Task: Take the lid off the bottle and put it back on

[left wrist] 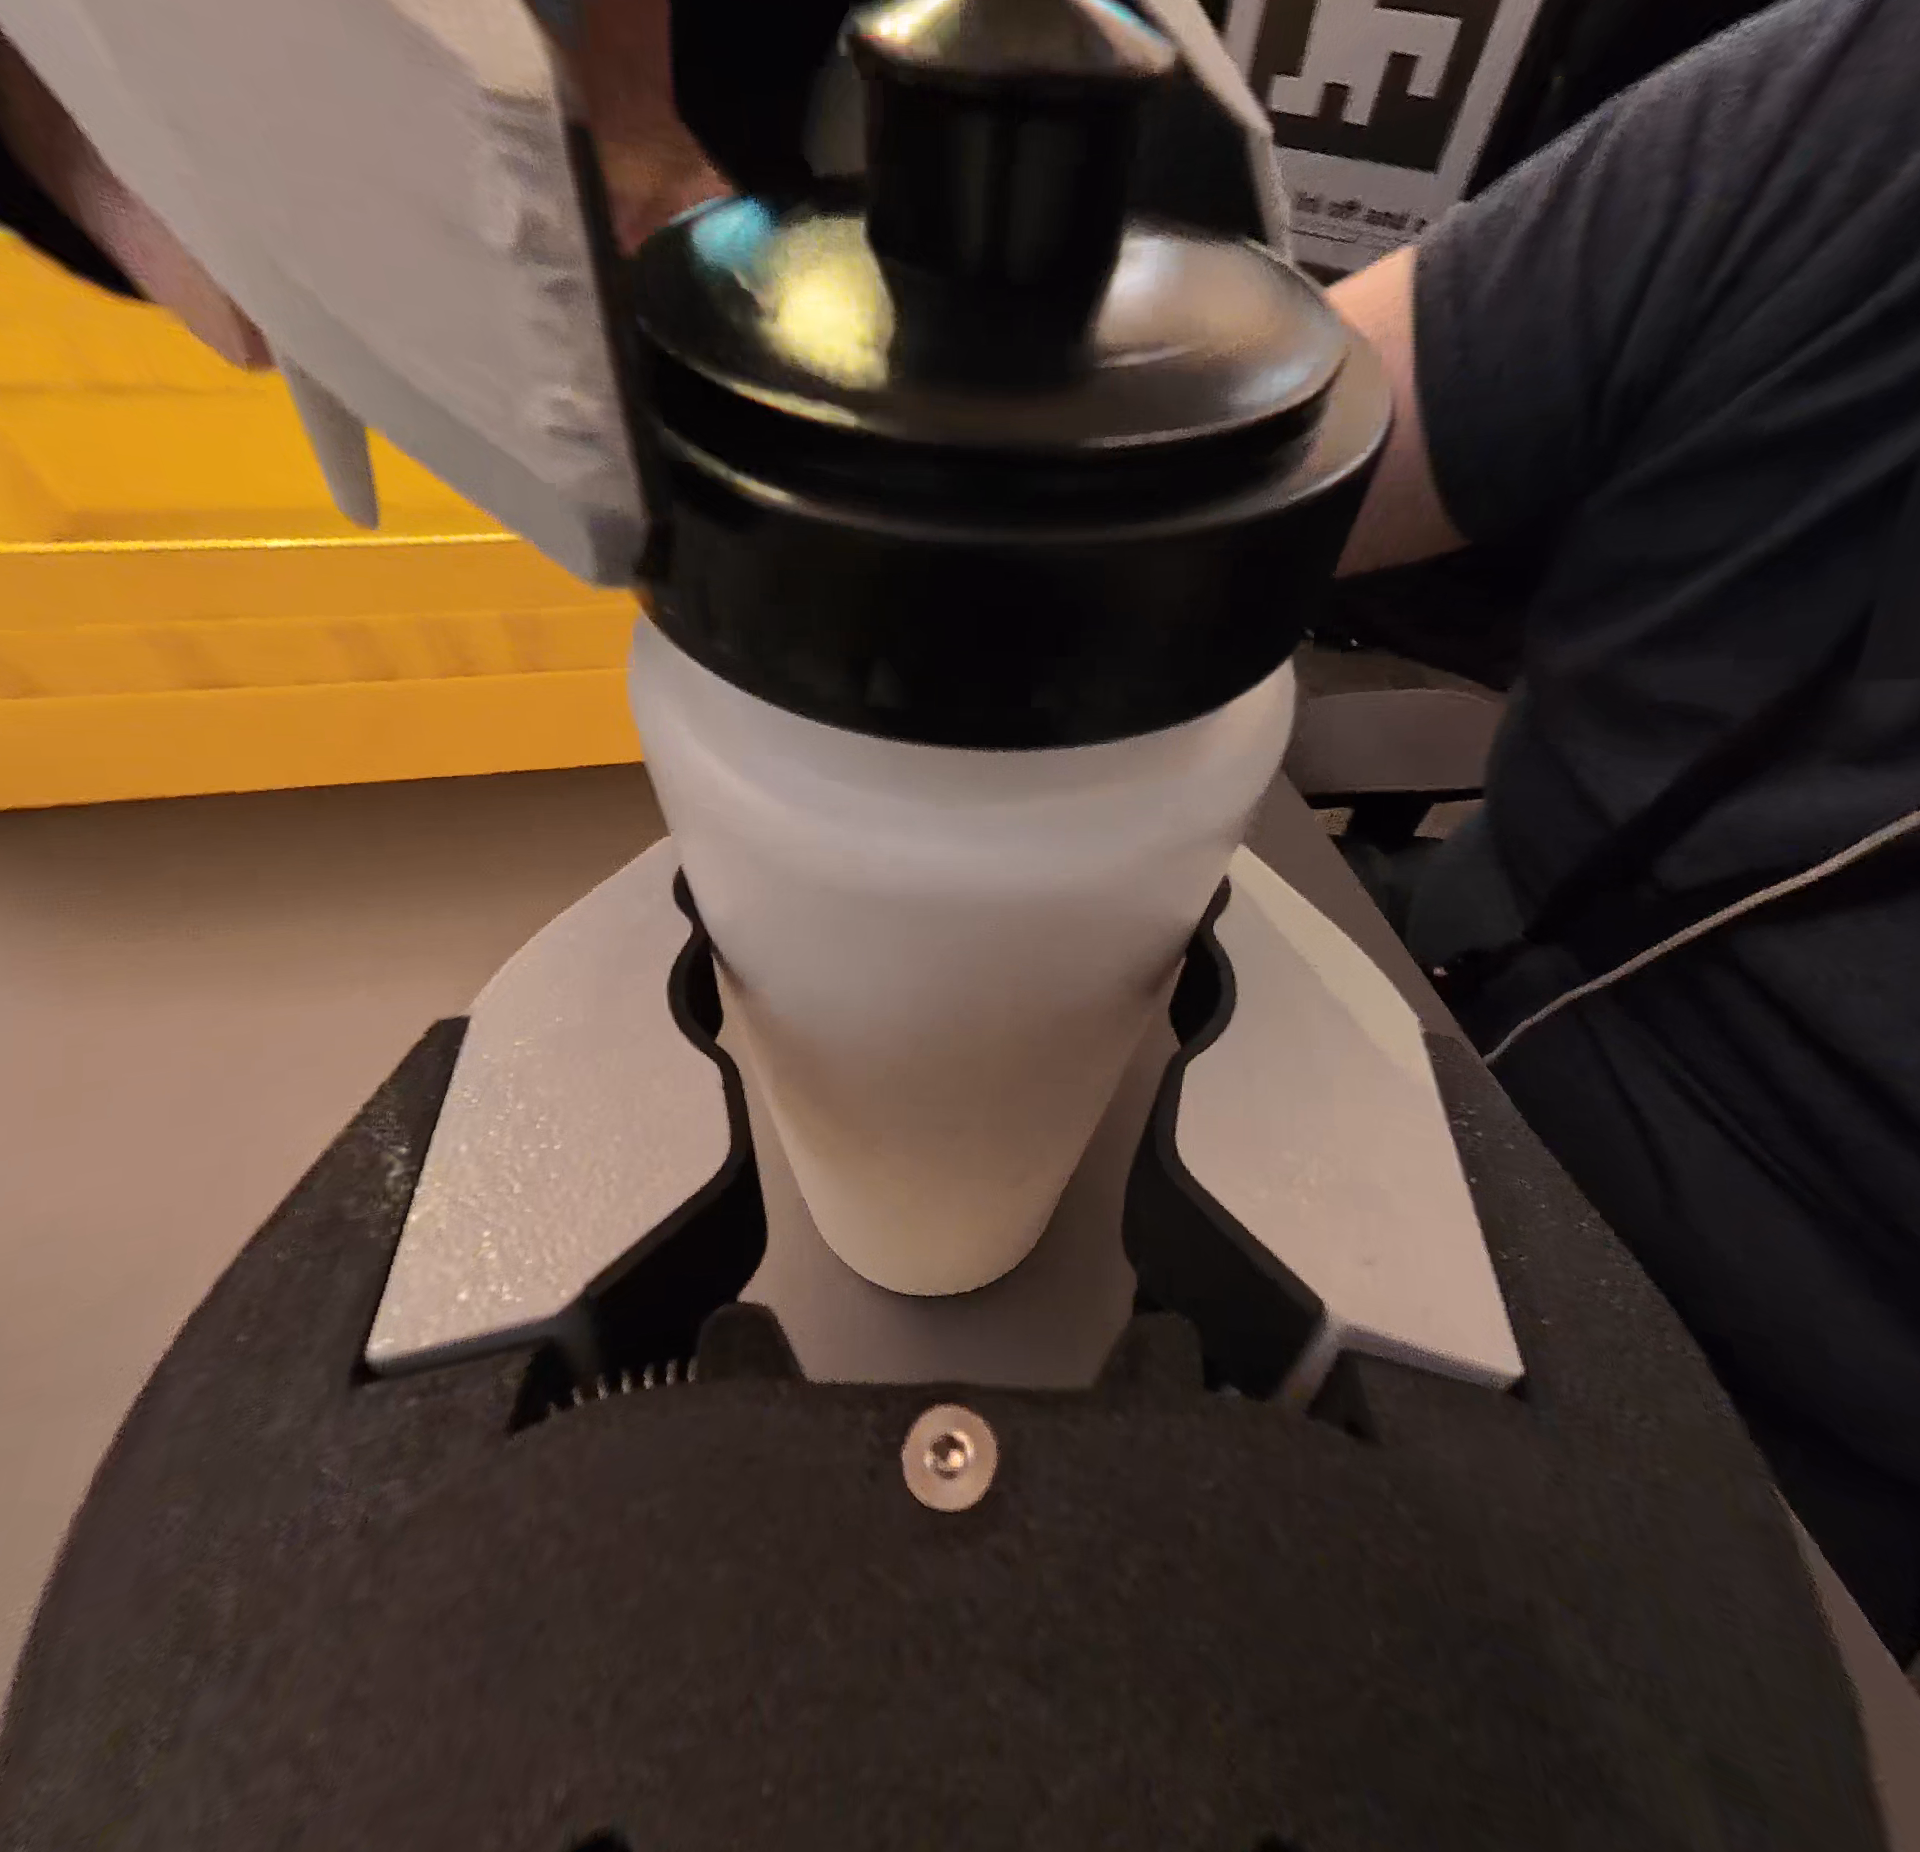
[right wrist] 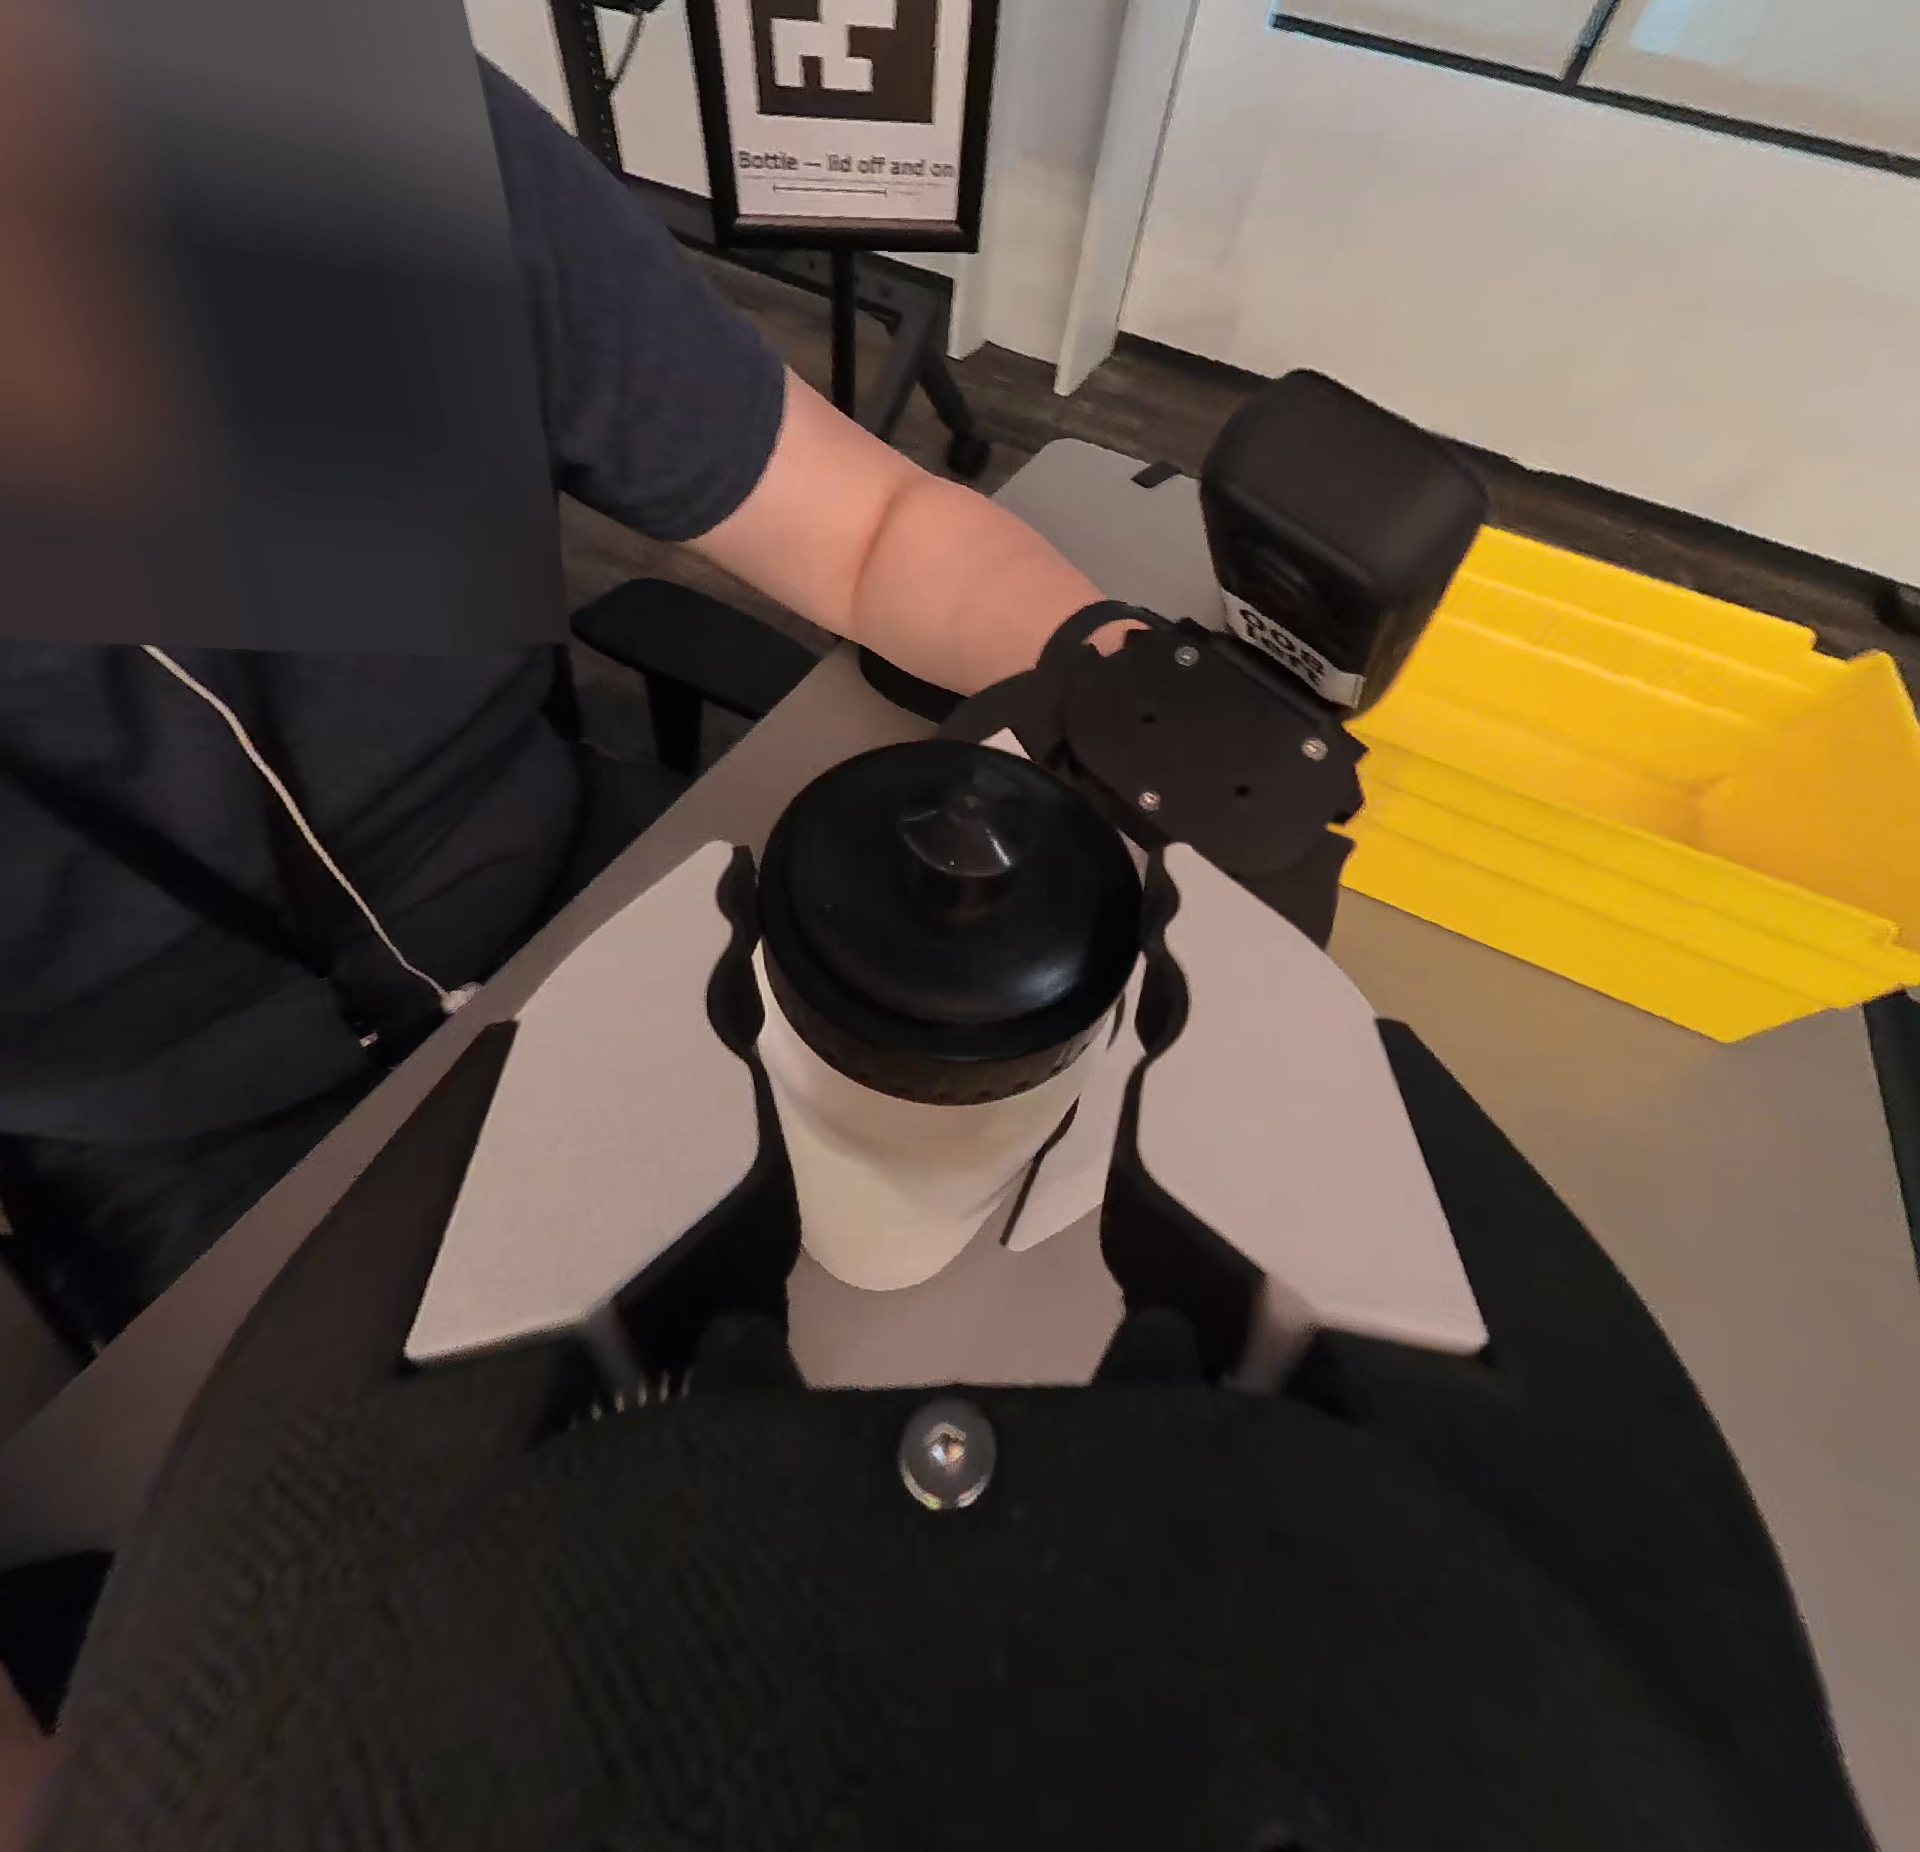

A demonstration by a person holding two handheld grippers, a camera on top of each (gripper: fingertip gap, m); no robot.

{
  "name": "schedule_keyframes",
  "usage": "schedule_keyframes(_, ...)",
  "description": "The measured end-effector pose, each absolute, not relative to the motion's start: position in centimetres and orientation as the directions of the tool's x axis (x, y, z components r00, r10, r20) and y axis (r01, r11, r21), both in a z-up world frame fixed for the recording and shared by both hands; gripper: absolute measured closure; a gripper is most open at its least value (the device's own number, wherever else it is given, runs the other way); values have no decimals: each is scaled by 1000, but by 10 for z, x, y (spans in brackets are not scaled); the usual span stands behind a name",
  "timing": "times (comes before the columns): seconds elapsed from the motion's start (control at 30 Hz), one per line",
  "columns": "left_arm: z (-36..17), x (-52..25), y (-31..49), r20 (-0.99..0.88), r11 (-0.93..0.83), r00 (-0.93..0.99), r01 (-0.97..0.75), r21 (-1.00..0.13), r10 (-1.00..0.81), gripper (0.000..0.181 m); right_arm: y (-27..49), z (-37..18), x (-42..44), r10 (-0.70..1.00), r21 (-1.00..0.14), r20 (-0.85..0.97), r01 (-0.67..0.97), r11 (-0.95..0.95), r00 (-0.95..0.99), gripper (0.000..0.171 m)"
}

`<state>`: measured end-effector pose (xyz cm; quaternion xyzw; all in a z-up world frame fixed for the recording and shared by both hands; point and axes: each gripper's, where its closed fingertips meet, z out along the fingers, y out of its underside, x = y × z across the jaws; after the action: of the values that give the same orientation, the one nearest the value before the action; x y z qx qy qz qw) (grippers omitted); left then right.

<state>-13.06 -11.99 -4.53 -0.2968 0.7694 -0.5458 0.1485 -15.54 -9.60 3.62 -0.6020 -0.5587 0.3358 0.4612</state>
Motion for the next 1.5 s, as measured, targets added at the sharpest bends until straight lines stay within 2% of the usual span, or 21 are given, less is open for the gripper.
schedule_keyframes(0.13,-44,-114,-99,131,152,-682,-339,-929,-720,95,-73,43,-140,944,-932,138,363,22,299,100)
schedule_keyframes(0.23,-43,-106,-85,141,115,-619,-356,-927,-773,95,-55,59,-128,910,-967,79,252,-29,408,100)
schedule_keyframes(0.33,-44,-98,-70,117,103,-539,-362,-927,-834,95,-46,62,-117,883,-974,36,215,-74,468,100)
schedule_keyframes(0.6,-45,-90,-51,83,93,-434,-370,-924,-897,95,-30,38,-118,808,-902,192,425,-78,557,99)
schedule_keyframes(0.93,-47,-86,-48,47,109,-375,-385,-916,-926,95,-27,34,-116,774,-884,162,438,-162,613,99)
schedule_keyframes(1.3,-47,-80,-11,35,-13,-45,-408,-913,-998,95,7,33,-106,490,-898,117,303,-319,864,99)
schedule_keyframes(1.4,-47,-81,-5,46,-40,-4,-405,-913,-999,95,13,34,-106,407,-913,117,259,-316,906,99)
schedule_keyframes(1.5,-47,-82,-5,49,-33,-29,-406,-913,-998,95,14,34,-106,421,-912,130,275,-305,897,100)
